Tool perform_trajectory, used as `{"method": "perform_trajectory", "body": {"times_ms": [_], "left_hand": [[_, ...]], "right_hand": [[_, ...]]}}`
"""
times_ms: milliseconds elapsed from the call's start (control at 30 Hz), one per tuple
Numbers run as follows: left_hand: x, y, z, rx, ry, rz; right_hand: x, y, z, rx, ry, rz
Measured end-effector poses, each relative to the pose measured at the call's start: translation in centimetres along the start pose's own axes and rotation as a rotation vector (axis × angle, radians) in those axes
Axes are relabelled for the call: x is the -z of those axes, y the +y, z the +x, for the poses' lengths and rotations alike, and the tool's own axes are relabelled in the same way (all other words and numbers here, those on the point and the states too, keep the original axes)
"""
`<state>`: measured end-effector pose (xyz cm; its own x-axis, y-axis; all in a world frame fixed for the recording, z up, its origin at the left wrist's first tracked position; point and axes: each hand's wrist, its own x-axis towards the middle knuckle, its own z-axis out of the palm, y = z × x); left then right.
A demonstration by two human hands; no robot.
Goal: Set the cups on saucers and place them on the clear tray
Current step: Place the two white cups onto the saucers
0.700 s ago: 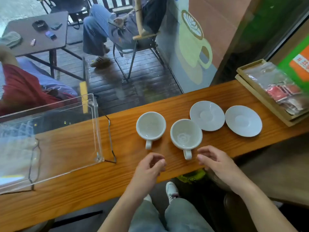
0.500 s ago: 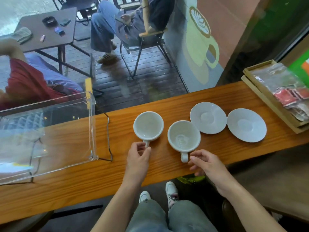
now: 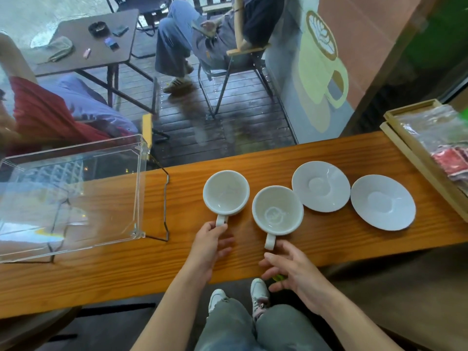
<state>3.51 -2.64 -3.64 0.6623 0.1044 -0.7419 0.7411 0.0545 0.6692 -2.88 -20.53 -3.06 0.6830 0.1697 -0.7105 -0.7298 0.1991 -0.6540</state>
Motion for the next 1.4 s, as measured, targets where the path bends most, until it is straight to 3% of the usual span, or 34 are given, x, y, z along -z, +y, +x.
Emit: {"method": "perform_trajectory", "body": {"times_ms": [167, 433, 667, 833, 1100, 1400], "left_hand": [[-0.2, 0.0, 0.0, -0.022, 0.004, -0.022], [0.1, -0.1, 0.4, -0.072, 0.001, -0.127], [0.4, 0.4, -0.5, -0.206, -0.066, -0.184], [0.0, 0.5, -1.6, -0.209, -0.075, -0.215], [-4.7, 3.1, -3.2, -0.211, -0.262, -0.231], [-12.0, 4.9, -0.8, -0.211, -0.372, -0.072]], "right_hand": [[0.0, 0.0, 0.7, -0.003, 0.023, 0.035], [1.5, -0.3, 1.4, 0.052, 0.274, 0.115], [2.3, -0.7, 0.9, 0.146, 0.475, -0.024], [3.7, -1.0, -0.9, 0.221, 0.556, 0.099], [8.3, -4.1, -3.4, 0.385, 0.738, 0.230], [13.1, -5.9, -3.5, 0.332, 0.865, 0.272]]}}
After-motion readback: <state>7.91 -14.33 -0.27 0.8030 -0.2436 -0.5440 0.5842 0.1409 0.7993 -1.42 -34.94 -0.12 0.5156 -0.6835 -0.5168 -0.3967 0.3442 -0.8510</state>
